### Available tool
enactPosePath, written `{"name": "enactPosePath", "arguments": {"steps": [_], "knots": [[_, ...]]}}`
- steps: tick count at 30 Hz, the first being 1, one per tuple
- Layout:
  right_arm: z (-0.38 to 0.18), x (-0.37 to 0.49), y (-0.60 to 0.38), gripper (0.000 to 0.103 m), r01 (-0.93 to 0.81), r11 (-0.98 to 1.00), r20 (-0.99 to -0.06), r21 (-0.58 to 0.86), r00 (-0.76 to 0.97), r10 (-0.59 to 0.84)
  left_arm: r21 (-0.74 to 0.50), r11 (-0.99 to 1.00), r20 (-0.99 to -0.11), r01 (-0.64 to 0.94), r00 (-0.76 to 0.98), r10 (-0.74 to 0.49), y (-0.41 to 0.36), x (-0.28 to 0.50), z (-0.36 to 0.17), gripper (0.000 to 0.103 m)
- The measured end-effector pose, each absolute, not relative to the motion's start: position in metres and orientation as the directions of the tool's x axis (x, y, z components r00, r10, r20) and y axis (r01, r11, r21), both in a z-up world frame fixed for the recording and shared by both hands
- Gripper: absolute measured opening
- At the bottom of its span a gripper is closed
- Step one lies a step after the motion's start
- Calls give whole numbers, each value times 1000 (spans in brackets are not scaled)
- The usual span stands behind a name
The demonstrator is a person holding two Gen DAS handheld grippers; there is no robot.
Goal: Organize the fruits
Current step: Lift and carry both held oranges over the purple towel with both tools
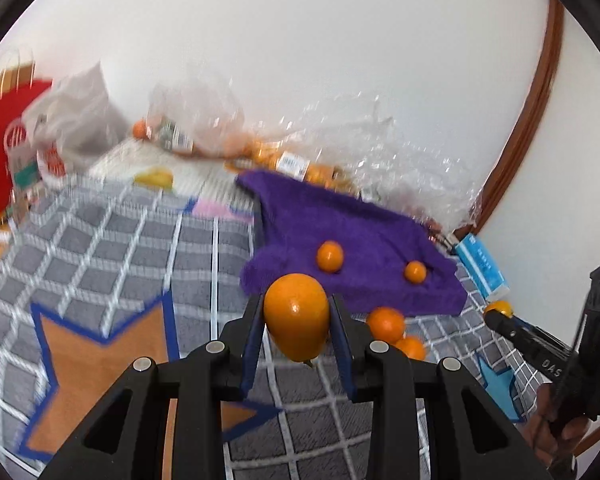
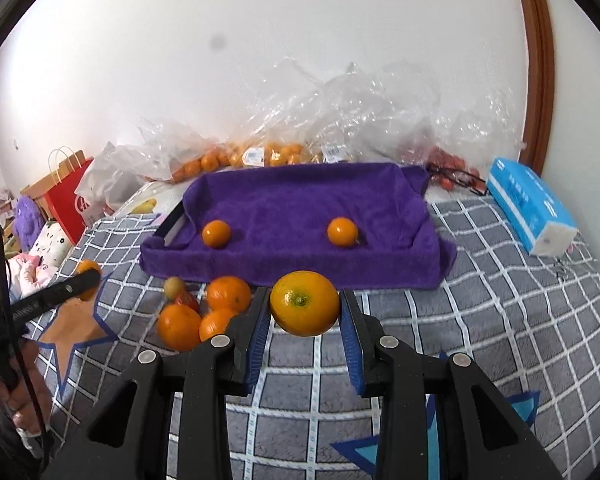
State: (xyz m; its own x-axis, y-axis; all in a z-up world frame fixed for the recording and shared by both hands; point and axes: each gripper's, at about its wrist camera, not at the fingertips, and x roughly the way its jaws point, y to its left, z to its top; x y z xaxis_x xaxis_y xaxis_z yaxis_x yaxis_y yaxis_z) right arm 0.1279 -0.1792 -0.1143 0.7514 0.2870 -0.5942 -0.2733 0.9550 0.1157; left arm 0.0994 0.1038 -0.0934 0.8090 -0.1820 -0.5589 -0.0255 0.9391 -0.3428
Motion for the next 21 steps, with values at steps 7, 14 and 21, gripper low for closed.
{"name": "enactPosePath", "arguments": {"steps": [7,14,21], "knots": [[-93,155,-169,34,-284,953,-555,108,778,294,-302,953,-515,-15,844,-150,96,126,-60,30],[-82,189,-162,34,-298,949,-521,106,796,308,-319,948,-488,9,856,-173,83,172,-45,30],[-89,221,-160,34,-287,948,-519,141,794,317,-365,931,-477,27,853,-212,75,207,-55,30]]}}
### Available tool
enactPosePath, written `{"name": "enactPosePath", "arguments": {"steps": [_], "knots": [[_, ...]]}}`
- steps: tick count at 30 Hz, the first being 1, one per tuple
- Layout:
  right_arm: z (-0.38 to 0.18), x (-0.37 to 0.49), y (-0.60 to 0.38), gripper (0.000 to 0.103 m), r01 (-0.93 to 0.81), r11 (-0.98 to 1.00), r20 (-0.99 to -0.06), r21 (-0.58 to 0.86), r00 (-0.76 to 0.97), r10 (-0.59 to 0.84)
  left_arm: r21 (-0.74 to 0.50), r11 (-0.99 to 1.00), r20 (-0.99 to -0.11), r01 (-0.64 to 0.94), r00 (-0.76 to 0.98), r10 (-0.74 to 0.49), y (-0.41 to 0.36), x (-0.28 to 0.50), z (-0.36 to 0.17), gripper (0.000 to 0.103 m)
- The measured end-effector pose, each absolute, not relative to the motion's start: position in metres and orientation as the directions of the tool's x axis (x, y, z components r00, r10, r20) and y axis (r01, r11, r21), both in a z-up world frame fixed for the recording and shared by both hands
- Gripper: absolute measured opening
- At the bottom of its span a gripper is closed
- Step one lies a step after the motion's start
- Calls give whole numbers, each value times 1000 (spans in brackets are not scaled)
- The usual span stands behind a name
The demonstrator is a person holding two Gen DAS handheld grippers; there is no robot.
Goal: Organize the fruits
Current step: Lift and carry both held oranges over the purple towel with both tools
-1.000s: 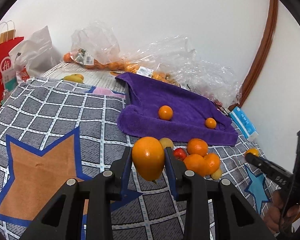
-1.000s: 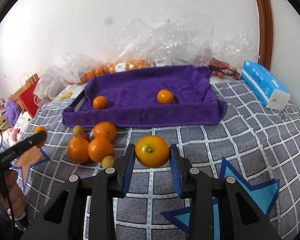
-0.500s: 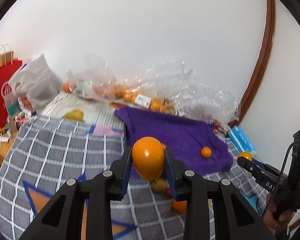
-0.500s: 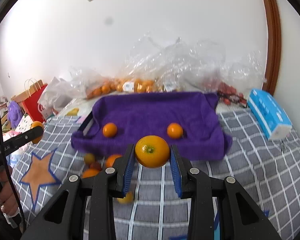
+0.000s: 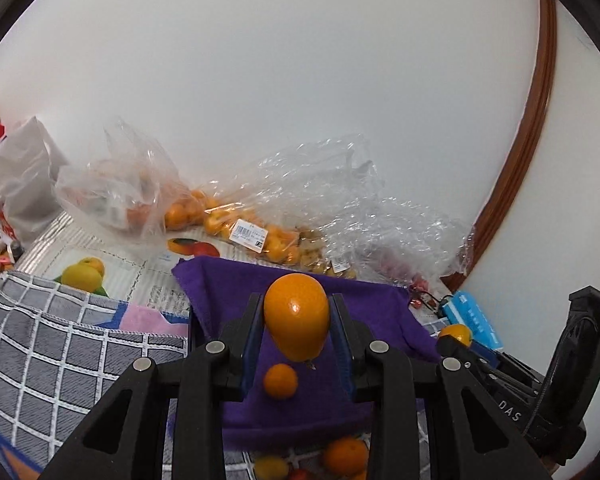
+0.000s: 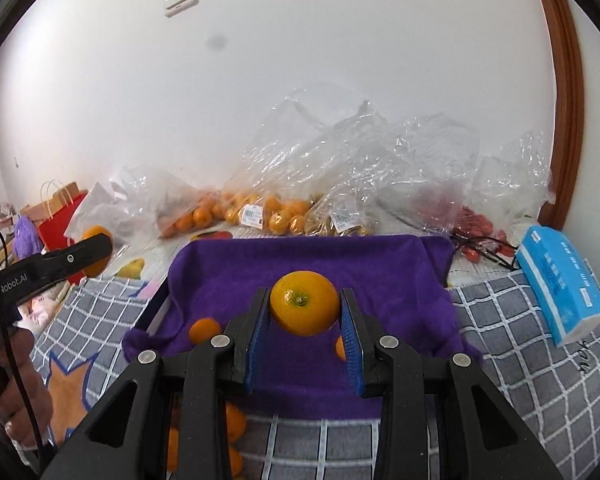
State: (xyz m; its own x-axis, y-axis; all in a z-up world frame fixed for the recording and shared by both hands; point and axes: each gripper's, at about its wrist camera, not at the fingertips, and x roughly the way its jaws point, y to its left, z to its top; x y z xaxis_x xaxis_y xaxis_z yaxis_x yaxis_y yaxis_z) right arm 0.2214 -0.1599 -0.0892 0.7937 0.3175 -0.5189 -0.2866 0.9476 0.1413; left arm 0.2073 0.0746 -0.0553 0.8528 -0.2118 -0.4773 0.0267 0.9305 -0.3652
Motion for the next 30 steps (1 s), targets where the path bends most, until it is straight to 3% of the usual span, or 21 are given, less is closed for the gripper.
{"name": "enactPosePath", "arguments": {"steps": [8,30], "knots": [[-125,246,-170,34,-262,950,-580,169,753,311,-358,934,-524,-16,831,-187,78,219,-84,31],[-129,246,-199,34,-205,954,-539,218,790,293,-368,928,-555,-53,813,-173,84,230,-104,31]]}}
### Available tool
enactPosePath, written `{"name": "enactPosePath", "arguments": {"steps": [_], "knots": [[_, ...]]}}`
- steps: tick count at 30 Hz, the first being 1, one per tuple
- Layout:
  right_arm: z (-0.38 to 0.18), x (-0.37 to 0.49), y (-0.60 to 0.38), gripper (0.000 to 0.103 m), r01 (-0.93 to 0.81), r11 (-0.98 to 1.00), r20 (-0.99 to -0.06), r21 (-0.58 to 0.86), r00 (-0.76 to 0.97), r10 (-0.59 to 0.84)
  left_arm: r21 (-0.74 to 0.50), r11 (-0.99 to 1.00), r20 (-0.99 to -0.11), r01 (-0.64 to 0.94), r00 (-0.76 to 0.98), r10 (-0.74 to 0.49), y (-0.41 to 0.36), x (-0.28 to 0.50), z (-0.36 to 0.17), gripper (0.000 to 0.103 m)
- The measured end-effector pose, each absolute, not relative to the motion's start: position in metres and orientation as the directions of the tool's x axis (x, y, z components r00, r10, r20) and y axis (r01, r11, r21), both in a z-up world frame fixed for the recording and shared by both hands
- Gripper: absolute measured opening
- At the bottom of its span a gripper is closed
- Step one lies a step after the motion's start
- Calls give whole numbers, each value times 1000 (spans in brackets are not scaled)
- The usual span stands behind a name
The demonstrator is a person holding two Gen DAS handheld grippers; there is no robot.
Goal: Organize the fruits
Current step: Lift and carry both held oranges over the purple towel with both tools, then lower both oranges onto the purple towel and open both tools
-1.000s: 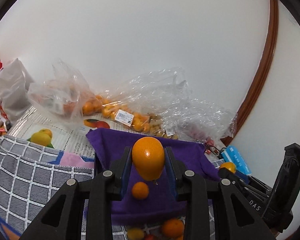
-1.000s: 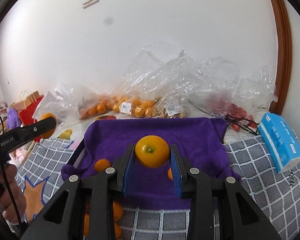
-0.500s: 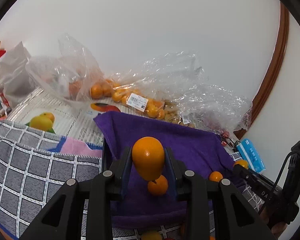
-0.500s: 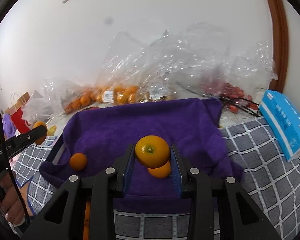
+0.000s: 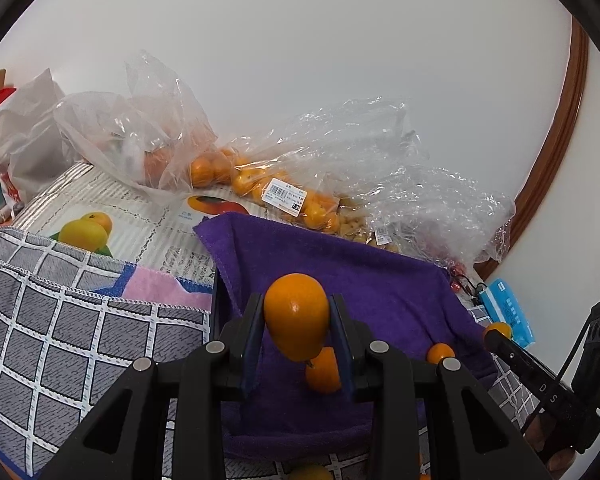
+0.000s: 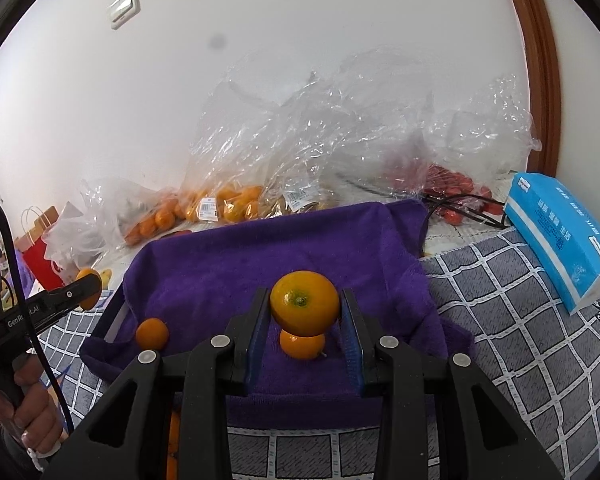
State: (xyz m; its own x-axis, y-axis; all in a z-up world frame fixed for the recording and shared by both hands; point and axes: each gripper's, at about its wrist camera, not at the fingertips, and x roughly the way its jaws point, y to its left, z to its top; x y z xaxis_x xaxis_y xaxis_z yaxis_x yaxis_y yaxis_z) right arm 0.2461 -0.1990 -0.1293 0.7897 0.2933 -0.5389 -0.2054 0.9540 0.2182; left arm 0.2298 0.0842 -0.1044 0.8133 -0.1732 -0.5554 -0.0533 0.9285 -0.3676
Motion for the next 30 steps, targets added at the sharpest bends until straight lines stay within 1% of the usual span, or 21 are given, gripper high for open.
{"name": "enactPosePath", "arguments": {"steps": [17,30], "knots": [[-132,244,-192,34,-234,952,-551,198,776,306,-354,933,-567,-60,807,-163,83,232,-111,31],[-135,246,-192,34,-219,962,-574,166,771,274,-406,905,-565,-125,813,-141,104,231,-114,31]]}}
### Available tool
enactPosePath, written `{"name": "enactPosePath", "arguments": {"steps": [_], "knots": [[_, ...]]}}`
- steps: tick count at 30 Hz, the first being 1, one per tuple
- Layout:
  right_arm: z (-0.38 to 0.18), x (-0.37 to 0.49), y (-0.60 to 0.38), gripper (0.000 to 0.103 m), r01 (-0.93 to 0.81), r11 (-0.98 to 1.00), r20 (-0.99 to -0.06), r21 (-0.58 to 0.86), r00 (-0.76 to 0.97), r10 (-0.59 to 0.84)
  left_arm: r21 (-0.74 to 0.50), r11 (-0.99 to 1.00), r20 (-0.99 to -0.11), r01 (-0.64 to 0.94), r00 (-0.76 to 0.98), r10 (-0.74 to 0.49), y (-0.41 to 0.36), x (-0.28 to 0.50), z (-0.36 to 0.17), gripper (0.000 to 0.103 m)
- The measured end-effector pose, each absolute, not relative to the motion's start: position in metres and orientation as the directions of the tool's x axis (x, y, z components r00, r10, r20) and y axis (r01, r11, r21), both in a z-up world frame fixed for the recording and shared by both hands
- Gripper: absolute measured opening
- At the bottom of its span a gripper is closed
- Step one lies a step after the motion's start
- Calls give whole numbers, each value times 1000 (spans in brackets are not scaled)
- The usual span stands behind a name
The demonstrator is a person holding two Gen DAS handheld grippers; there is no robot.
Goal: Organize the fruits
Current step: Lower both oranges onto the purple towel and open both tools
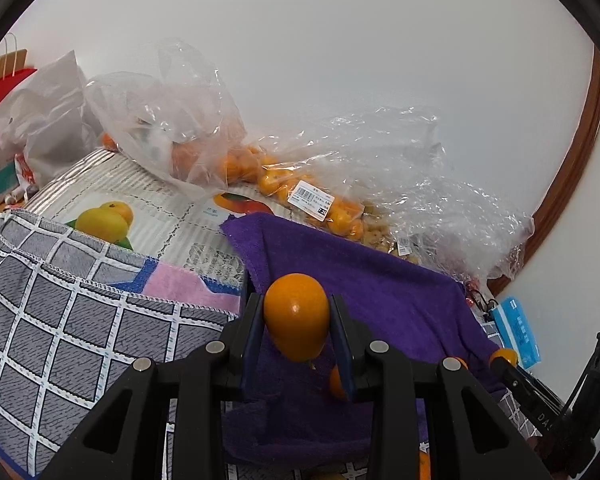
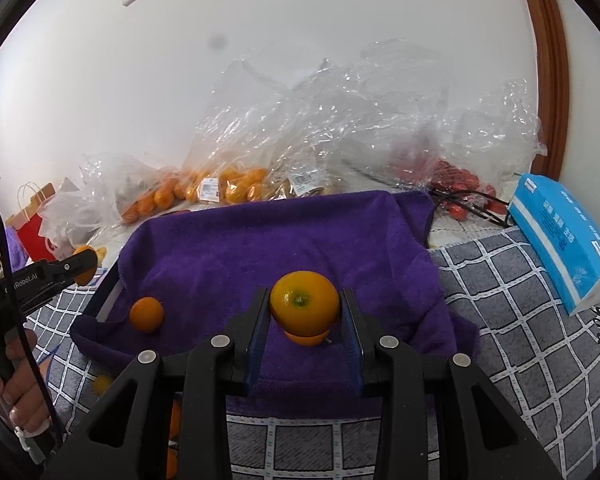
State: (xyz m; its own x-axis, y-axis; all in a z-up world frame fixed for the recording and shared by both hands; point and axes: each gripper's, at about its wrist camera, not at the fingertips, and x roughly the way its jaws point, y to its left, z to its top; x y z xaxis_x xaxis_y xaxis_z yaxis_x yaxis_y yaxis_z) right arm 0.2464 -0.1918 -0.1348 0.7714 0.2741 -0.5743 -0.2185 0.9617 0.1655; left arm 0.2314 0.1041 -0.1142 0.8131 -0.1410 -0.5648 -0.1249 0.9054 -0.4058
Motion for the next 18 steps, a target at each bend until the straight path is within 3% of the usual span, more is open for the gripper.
{"name": "enactPosePath", "arguments": {"steps": [18], "knots": [[-154,250,-159,34,-317,941,-674,118,671,310,-348,934,-637,-80,751,-172,79,242,-133,31]]}}
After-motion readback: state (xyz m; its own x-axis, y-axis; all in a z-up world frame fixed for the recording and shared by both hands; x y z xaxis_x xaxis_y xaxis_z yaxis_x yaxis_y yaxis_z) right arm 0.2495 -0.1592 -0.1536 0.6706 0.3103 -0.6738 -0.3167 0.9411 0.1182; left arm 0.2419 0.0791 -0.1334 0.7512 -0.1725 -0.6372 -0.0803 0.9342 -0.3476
